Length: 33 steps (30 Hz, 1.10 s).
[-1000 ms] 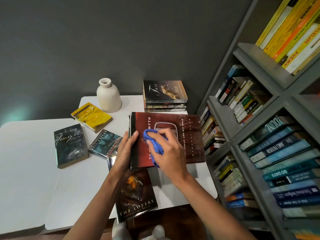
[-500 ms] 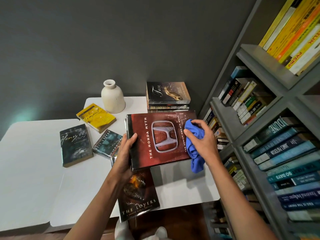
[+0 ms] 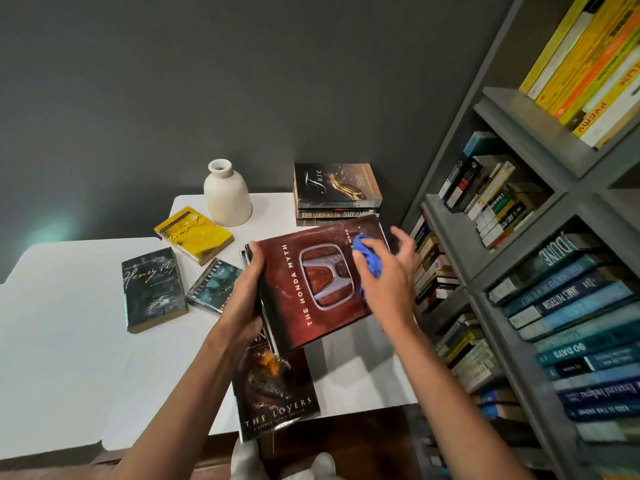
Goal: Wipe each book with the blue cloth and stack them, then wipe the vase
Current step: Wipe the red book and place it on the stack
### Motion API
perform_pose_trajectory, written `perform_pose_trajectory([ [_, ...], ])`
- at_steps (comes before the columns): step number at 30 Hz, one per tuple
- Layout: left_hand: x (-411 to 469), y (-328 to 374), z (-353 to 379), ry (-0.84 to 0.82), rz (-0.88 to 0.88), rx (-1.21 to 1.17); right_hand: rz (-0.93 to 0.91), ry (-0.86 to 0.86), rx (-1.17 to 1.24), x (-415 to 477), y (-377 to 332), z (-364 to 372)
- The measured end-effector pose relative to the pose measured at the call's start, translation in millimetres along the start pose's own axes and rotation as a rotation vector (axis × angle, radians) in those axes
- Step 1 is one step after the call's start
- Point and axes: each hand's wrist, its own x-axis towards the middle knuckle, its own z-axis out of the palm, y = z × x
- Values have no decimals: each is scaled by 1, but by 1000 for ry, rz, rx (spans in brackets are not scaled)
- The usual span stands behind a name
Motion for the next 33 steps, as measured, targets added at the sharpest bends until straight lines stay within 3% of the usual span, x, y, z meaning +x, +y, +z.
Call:
perform_pose_trajectory([
  [5,2,-4,10,-68,-29,-100,-297,48,-25,-27,-47,30],
  [11,5,-5,1,-90,-27,-149,-677,-239,85,-64,-48,17],
  [13,3,-6,-3,-83,-32,-156,-672,-250,89,-56,-24,6],
  [18,1,-12,1,-57,-52,-164,-441,-48,11,-13,-22,4],
  [22,6,-15,3,-120,-52,-225,-579,-125,41,-43,-60,24],
  [28,8,-17,-2,-112,-53,-176,-742,-355,129,-64,-29,3],
  [33,8,-20,1,-146,-69,-242,-605,-204,83,-42,-50,21],
])
